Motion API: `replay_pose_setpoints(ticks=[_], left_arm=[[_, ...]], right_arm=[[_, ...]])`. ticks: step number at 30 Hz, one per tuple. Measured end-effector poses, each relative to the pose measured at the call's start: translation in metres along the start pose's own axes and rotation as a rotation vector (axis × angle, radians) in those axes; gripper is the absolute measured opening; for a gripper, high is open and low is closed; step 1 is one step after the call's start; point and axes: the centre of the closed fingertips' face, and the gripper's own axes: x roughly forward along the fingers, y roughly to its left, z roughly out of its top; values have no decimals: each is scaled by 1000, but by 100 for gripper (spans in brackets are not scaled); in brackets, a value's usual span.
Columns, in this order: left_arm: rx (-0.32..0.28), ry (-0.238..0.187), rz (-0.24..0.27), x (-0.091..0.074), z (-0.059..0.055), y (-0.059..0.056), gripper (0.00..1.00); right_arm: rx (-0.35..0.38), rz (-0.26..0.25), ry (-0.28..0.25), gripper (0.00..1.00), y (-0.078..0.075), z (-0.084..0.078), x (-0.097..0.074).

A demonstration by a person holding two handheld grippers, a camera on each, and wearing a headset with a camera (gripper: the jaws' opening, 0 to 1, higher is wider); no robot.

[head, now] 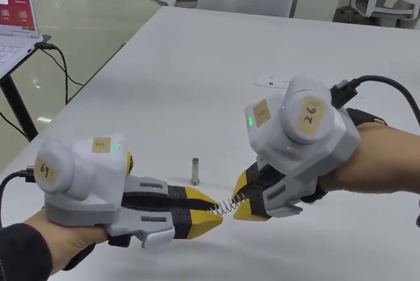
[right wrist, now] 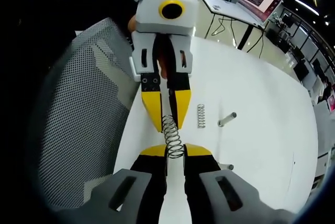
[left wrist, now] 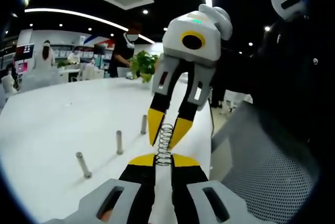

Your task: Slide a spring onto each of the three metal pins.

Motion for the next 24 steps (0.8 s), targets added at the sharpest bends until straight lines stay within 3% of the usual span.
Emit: replay_pose_setpoints(ticks=[8,24], left_arm=[[9,9,-7,1,-2,-2,3],[20,19,-10,2,-5,-2,3]], right_arm=[[2,12,-23,8,4,10,-5],[-16,21,-15,8,9,22,-5]])
